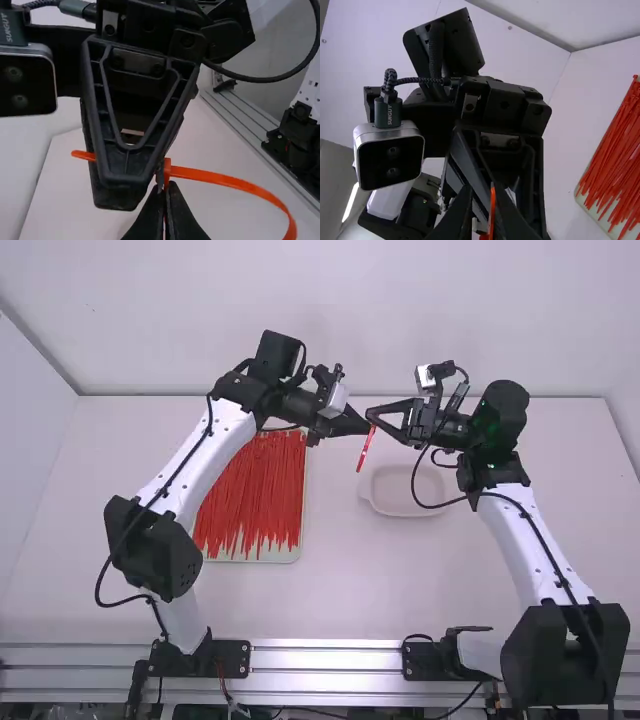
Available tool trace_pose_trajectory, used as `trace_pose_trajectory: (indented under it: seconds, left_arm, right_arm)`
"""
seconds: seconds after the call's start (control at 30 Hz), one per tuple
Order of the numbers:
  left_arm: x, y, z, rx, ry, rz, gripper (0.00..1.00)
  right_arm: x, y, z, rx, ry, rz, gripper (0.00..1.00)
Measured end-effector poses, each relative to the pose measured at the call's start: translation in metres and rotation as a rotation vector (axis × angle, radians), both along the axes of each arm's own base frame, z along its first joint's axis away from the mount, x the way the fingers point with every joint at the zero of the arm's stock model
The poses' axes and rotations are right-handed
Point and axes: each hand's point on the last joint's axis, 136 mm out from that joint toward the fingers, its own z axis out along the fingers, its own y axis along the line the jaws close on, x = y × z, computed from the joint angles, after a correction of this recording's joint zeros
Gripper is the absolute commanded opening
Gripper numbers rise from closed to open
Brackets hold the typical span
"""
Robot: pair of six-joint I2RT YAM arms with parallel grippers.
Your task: Fasten the cable tie
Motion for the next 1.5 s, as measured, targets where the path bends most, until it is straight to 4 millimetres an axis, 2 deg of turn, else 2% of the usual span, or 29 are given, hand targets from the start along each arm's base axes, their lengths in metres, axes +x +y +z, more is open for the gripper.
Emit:
trace_pose_trajectory:
  seconds: [0.3, 0.43, 0.73, 0.83, 1.2, 1.5]
  left_arm:
    - [0.005, 0.004, 0.0, 0.0, -0.004, 0.016, 0.04]
    - [0.006, 0.005, 0.0, 0.001, -0.004, 0.019, 0.02]
    - [0.007, 0.004, 0.001, 0.001, -0.013, 0.023, 0.02]
    - [0.007, 0.004, 0.001, 0.004, -0.006, 0.025, 0.02]
    - [0.006, 0.005, 0.001, 0.012, 0.007, 0.031, 0.02]
    - [-0.004, 0.009, 0.007, 0.037, 0.029, 0.049, 0.02]
  right_arm:
    - [0.004, -0.002, 0.0, 0.001, 0.0, -0.021, 0.11]
    - [0.004, -0.002, 0.0, 0.001, 0.001, -0.025, 0.06]
    - [0.005, -0.003, 0.0, 0.001, 0.001, -0.029, 0.05]
    - [0.006, -0.003, 0.0, 0.001, 0.002, -0.032, 0.0]
    - [0.005, -0.003, 0.001, 0.002, -0.014, -0.031, 0.0]
    - [-0.001, -0.001, 0.011, 0.025, -0.074, 0.012, 0.0]
